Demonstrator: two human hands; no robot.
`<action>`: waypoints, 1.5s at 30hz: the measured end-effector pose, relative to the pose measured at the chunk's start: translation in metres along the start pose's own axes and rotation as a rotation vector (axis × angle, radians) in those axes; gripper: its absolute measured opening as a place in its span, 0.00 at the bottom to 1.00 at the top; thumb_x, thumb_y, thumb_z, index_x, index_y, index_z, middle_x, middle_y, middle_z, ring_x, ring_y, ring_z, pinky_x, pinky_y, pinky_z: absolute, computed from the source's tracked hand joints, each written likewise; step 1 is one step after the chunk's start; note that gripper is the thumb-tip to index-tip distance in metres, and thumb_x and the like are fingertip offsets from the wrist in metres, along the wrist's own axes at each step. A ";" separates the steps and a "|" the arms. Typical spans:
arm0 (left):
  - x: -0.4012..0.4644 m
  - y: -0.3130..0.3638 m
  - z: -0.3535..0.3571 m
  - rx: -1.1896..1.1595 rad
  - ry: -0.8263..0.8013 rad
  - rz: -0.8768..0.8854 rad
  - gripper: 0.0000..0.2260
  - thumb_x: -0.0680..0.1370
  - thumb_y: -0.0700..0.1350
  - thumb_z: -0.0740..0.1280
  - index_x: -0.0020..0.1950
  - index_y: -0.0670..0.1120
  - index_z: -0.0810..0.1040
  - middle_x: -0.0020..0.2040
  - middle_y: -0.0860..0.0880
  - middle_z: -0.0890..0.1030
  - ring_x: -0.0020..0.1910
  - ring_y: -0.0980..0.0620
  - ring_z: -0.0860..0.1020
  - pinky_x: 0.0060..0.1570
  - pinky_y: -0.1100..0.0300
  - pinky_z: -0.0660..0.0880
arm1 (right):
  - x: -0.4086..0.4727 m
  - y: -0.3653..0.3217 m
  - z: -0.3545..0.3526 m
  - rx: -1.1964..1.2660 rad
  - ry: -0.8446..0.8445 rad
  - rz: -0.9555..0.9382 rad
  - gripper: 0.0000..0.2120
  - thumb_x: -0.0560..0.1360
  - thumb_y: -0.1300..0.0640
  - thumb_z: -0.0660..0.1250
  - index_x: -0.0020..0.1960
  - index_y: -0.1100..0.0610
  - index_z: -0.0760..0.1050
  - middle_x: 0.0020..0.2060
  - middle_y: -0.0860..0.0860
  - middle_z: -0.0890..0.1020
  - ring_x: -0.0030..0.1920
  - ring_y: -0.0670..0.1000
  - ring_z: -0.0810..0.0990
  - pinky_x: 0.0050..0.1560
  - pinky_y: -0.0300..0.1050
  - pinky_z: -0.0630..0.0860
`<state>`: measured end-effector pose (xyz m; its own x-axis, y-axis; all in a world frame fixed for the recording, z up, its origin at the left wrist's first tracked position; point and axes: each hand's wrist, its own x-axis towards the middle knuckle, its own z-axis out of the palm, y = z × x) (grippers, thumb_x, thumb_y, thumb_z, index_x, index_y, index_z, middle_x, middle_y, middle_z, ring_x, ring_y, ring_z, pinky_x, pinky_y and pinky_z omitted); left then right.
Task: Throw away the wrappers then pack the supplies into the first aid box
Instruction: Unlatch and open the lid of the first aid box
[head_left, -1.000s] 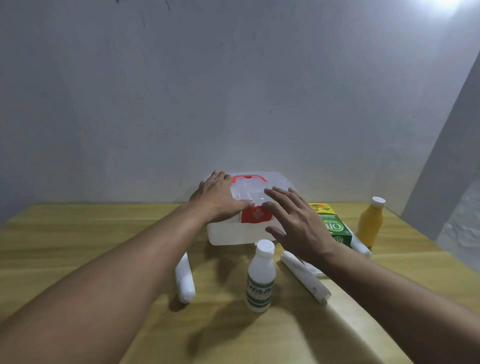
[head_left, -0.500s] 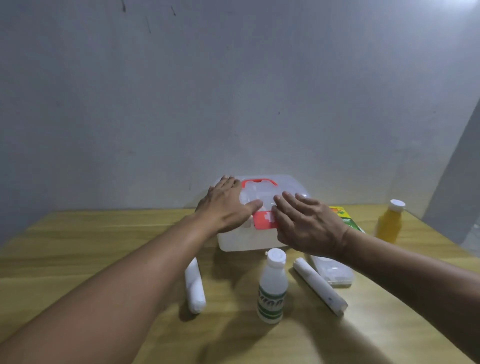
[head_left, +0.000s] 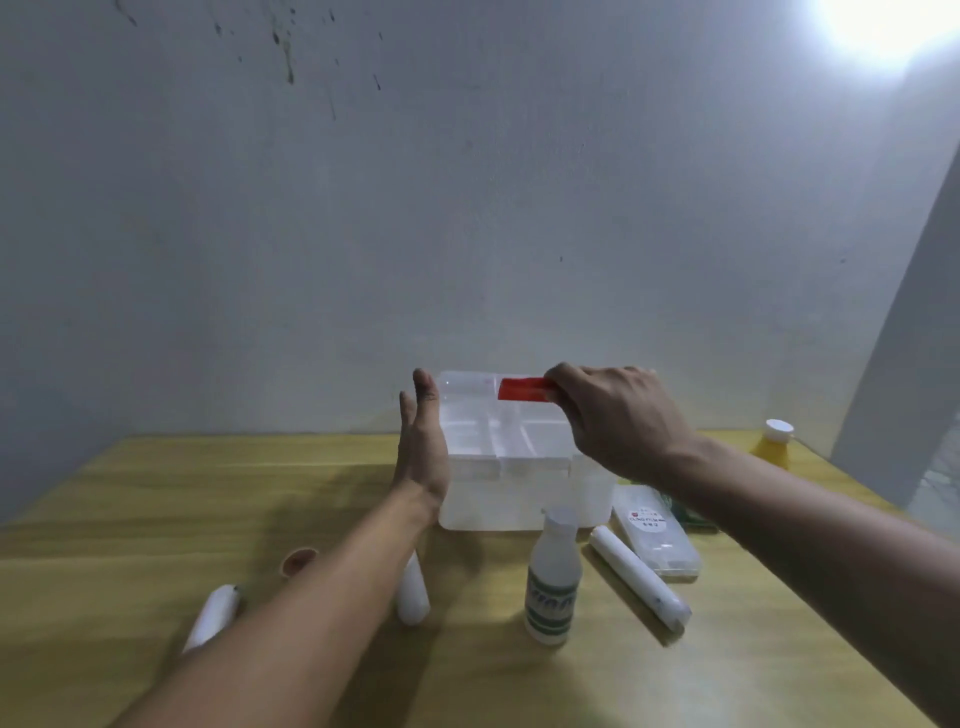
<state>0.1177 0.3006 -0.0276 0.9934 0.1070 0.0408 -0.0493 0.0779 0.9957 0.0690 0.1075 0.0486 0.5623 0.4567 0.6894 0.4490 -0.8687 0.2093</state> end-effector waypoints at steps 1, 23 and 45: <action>0.006 -0.008 -0.002 0.024 -0.013 -0.005 0.49 0.59 0.84 0.50 0.75 0.62 0.61 0.78 0.49 0.61 0.75 0.42 0.63 0.70 0.36 0.61 | 0.004 -0.001 -0.004 0.018 -0.001 0.011 0.10 0.79 0.54 0.60 0.49 0.59 0.77 0.31 0.53 0.81 0.23 0.56 0.70 0.27 0.43 0.67; 0.010 0.028 0.018 1.585 -0.172 0.172 0.33 0.81 0.60 0.45 0.78 0.41 0.37 0.78 0.43 0.33 0.77 0.45 0.33 0.76 0.44 0.36 | 0.094 0.037 0.028 0.143 -0.057 0.248 0.16 0.79 0.60 0.62 0.66 0.56 0.74 0.59 0.55 0.81 0.57 0.58 0.77 0.54 0.53 0.76; 0.021 0.030 0.020 1.496 -0.300 0.109 0.32 0.80 0.51 0.48 0.78 0.39 0.39 0.79 0.41 0.38 0.79 0.45 0.39 0.77 0.50 0.40 | -0.026 0.091 0.020 -0.075 -0.743 0.589 0.09 0.69 0.57 0.68 0.45 0.61 0.81 0.38 0.55 0.83 0.41 0.59 0.80 0.42 0.47 0.80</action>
<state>0.1390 0.2853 0.0047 0.9847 -0.1665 -0.0511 -0.1575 -0.9765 0.1470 0.1093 0.0202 0.0360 0.9934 -0.0756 0.0866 -0.0785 -0.9964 0.0305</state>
